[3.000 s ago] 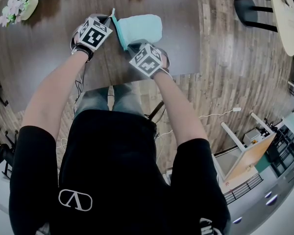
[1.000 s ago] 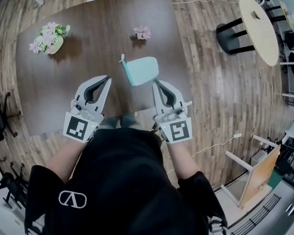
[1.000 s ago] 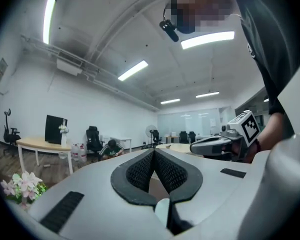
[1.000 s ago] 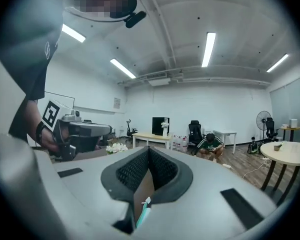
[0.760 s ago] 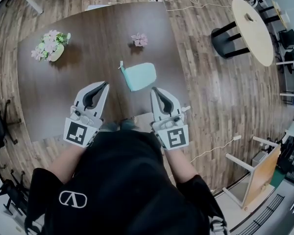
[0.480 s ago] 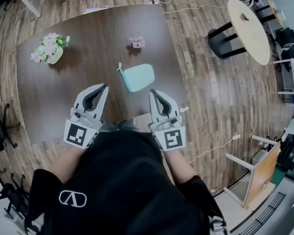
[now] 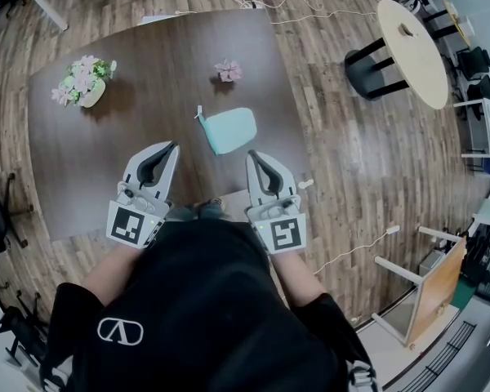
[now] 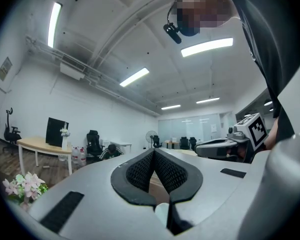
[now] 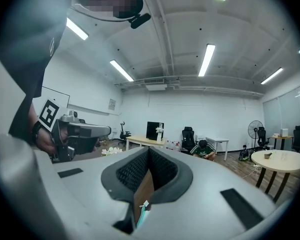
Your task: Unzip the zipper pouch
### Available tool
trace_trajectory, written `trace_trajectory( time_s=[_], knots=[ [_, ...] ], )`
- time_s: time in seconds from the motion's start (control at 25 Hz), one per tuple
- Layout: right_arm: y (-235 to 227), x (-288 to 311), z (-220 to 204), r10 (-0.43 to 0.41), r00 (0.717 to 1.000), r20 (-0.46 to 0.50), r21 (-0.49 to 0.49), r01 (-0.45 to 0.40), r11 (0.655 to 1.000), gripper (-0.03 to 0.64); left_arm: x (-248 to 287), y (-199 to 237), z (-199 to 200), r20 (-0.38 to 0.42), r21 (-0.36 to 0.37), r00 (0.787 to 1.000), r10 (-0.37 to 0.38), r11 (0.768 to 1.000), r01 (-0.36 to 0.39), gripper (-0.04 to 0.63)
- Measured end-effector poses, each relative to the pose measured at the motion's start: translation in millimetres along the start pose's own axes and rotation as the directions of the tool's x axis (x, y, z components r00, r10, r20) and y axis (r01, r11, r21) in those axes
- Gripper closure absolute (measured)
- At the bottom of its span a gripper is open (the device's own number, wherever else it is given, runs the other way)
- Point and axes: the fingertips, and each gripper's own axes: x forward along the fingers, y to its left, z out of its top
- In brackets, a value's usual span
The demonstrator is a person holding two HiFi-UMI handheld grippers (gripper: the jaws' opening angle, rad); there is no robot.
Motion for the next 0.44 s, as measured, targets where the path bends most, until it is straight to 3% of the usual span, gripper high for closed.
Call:
trace_trajectory(
  time_s=[0.44],
  knots=[
    [-0.2,-4.6,4.2,-0.011,1.000,0.005,-0.008,0.011,1.000,0.620,-3.1,1.8,-6.1,-0.026,-0.004,1.000,0.001,1.000,-0.001,0.592]
  ],
)
